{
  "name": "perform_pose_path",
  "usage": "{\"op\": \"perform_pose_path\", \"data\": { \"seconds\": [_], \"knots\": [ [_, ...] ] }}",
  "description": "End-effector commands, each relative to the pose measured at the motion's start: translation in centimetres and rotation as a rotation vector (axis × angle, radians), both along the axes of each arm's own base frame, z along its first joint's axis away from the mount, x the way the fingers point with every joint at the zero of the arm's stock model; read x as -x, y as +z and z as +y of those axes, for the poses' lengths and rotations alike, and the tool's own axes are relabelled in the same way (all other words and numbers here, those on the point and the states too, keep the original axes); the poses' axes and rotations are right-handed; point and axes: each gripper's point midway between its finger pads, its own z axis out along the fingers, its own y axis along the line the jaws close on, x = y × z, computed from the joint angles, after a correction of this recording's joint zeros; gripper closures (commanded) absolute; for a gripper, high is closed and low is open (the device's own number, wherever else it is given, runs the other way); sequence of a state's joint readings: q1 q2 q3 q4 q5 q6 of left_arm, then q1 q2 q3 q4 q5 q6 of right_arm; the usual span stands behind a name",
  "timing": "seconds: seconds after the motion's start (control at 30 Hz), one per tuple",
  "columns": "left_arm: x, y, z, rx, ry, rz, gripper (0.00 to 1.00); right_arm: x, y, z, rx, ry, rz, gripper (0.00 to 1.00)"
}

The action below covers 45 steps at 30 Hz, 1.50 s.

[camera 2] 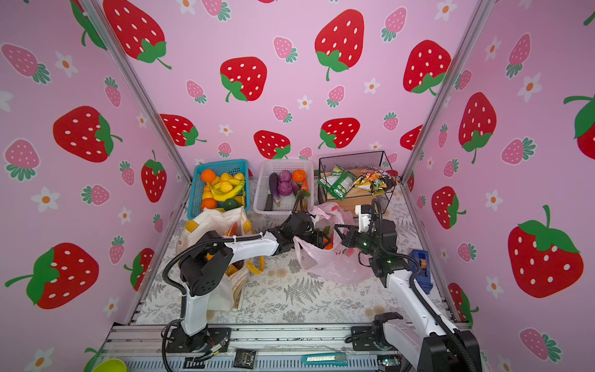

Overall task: Place the mixed food into the grocery bags and tie them
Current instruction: 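Lower the carrot into the pink bag and open the left gripper, then move the left gripper back to the white vegetable basket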

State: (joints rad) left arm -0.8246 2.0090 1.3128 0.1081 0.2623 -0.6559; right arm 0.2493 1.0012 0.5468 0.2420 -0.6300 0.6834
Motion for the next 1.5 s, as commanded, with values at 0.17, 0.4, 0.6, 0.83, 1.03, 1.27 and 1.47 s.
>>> {"op": "perform_pose_path", "data": {
  "seconds": [0.17,0.4,0.6,0.83,1.03,1.27,1.47],
  "knots": [
    [2.0,6.3,2.8,-0.013,-0.120,-0.178,0.35,-1.8,-1.0,-3.0,0.030,-0.115,0.008,1.00],
    [4.6,10.2,6.1,-0.022,-0.293,-0.302,0.36,-2.5,-0.7,-4.7,0.028,-0.176,-0.006,1.00],
    [3.0,13.1,9.2,-0.093,-0.218,-0.423,0.36,-2.6,-0.5,-4.7,0.017,-0.179,-0.011,1.00],
    [-6.8,11.0,14.9,-0.290,0.205,-0.316,0.36,-2.4,-0.6,-4.3,-0.014,-0.162,-0.015,1.00],
    [-12.0,8.1,13.6,-0.322,0.176,-0.225,0.25,-2.2,-0.3,-4.2,-0.016,-0.148,-0.024,1.00],
    [-15.8,4.8,12.5,-0.370,0.143,-0.149,0.18,-2.0,-0.3,-4.0,-0.017,-0.136,-0.027,1.00],
    [-17.5,2.7,11.0,-0.394,0.097,-0.098,0.18,-2.0,-0.6,-3.9,-0.025,-0.128,-0.021,1.00]
  ]
}}
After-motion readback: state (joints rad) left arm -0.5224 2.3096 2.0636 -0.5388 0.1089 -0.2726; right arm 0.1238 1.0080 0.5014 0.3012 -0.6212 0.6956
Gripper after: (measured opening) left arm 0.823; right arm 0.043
